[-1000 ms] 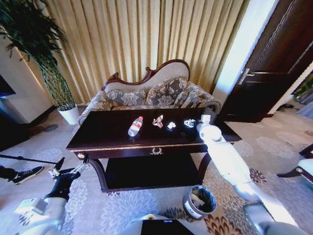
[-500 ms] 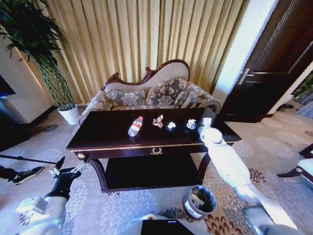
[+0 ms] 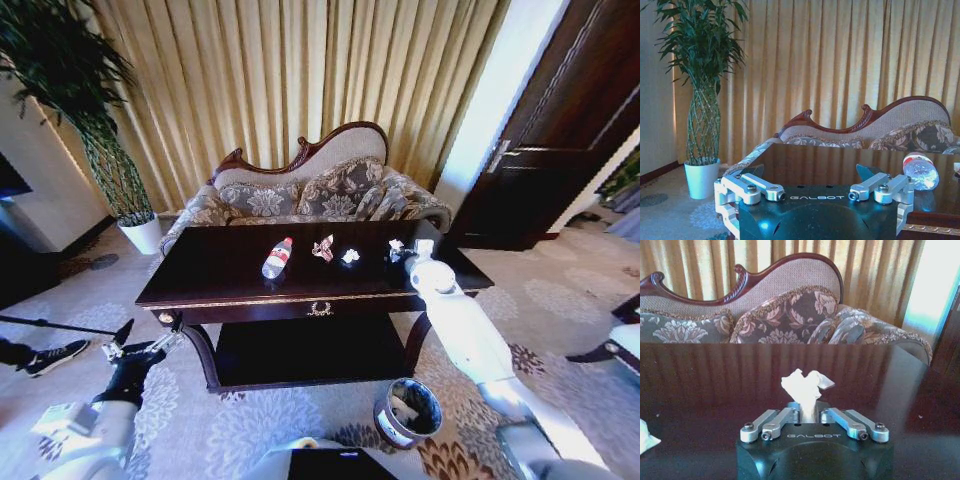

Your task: Move to the front of the table and place the trash on the table into the trash bin.

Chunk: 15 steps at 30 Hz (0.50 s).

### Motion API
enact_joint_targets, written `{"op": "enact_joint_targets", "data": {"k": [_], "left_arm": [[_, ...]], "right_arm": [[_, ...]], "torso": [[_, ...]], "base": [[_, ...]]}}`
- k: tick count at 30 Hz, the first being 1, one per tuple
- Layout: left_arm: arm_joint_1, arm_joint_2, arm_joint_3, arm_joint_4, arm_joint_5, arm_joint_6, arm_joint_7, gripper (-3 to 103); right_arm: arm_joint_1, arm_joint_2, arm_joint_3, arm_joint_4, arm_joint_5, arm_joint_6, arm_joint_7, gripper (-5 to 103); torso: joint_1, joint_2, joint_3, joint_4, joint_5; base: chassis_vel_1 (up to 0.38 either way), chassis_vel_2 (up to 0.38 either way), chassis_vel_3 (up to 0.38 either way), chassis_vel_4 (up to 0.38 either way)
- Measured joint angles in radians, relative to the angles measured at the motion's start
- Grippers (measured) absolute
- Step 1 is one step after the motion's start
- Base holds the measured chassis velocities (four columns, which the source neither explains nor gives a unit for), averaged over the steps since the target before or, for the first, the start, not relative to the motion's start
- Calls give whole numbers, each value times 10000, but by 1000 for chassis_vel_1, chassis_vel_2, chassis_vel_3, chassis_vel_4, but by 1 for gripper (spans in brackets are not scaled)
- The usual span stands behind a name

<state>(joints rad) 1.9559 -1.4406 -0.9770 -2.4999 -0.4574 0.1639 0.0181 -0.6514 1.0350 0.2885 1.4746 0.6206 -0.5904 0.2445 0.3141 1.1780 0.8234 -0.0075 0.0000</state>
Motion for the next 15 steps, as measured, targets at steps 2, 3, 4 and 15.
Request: {"op": "enact_joint_targets", "data": {"k": [2,3,4,15], "left_arm": [[-2,0,2,0,3,0,6,100],[-5,1,5,0,5,0,13,100],[-9,1,9,0,6,-1,15,100],[-124,53,34,0,-15,-2,22,100]], "right_arm": [[-27,-15,23,73,32,75,-8,13],[-74,-33,57,199,94,230,-34,7],[-151,-65,122,414,186,385,-122,3],[-2329,-471,1125,3907,1143,1201,-578,1]], "torso": [[0,0,0,0,0],[0,0,0,0,0],[0,0,0,0,1],[0,1,-1,-1,-1]], "base": [[0,0,0,0],[0,0,0,0],[0,0,0,0],[0,0,0,0]]}}
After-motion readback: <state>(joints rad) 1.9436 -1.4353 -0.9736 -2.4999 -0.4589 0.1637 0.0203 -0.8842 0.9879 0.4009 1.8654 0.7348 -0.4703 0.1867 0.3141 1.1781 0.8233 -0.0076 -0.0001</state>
